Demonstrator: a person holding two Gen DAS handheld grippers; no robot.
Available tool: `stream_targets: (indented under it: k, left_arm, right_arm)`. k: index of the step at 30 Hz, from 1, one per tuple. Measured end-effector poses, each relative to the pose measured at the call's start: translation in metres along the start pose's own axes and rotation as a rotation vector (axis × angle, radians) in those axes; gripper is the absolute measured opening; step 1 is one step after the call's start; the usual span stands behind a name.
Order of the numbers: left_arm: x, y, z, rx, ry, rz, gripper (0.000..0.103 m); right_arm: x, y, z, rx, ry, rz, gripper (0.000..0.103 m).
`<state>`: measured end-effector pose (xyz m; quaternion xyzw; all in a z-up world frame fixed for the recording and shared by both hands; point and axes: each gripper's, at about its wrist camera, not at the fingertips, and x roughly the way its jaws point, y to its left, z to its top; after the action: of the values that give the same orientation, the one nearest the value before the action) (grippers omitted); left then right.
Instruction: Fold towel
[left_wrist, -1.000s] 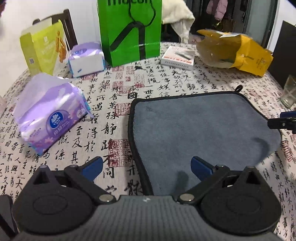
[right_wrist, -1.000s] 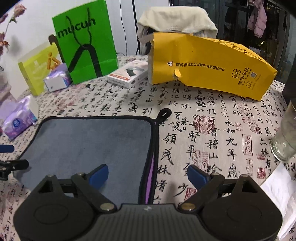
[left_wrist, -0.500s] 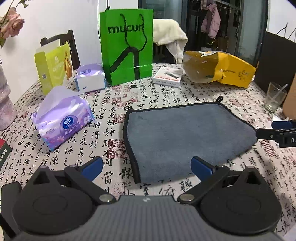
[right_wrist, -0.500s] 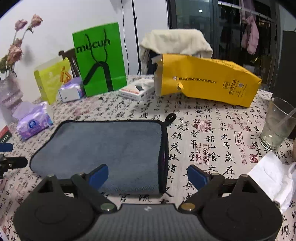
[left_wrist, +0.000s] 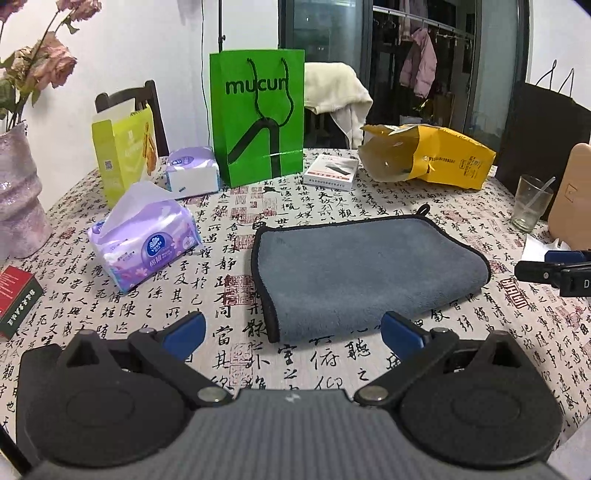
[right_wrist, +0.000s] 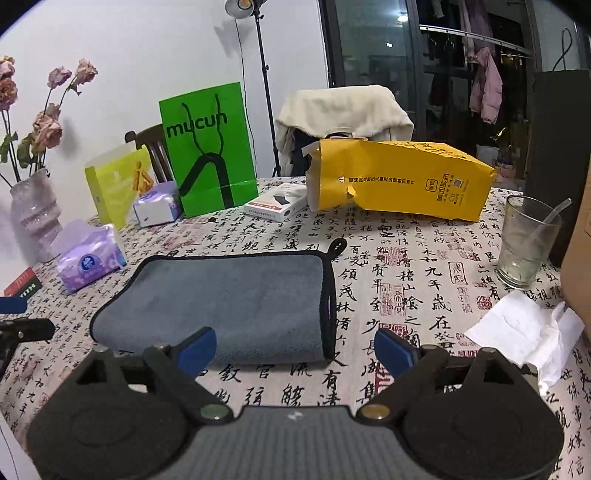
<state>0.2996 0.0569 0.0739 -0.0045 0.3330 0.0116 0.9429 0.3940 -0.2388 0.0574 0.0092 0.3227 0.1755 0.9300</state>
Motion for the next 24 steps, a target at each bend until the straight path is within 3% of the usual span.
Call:
stream_targets:
  k: [7,24]
  left_arm:
    - [-0.015,-0.002,-0.01,0.01,-0.017,0.004,0.103]
    - [-0.05,-0.006,-0.033,0.024,-0.08,0.001,0.103]
  right_arm:
    - [-0.017,0.007,-0.011,0.002,-0.021,0.004,0.098]
    - [-0.059,0.021,-0.035,-0.018,-0.08,-0.012,0.099]
